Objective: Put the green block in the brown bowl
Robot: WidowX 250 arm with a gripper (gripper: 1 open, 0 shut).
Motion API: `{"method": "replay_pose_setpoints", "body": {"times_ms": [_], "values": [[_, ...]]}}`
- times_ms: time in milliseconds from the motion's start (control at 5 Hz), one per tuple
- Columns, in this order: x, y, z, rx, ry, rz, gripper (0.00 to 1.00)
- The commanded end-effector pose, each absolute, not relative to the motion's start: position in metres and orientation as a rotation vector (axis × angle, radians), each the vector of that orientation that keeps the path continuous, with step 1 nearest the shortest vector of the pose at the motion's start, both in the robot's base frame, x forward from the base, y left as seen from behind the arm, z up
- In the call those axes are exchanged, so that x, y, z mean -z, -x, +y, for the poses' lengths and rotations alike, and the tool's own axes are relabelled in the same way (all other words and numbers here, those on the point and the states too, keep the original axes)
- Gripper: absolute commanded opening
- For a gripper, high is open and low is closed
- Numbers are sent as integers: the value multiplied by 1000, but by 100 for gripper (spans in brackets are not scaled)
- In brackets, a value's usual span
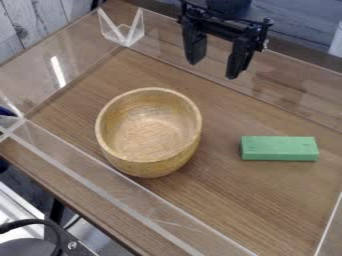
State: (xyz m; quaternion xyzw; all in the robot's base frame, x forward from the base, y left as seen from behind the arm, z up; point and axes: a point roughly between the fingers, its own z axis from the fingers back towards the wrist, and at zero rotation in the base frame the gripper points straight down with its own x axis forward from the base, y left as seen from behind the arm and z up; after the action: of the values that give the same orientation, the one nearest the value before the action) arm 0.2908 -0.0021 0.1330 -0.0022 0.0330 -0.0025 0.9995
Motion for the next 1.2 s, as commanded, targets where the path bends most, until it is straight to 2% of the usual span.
{"method": "replay_pose_setpoints", "body": {"times_ms": [0, 200, 400, 1000], "values": [[-126, -292, -22, 96, 5, 76, 100], [-118, -293, -48, 249, 8, 79, 100], [-101, -298, -77, 329, 12, 77, 100], [-52, -306, -111, 562, 15, 96, 100]]}}
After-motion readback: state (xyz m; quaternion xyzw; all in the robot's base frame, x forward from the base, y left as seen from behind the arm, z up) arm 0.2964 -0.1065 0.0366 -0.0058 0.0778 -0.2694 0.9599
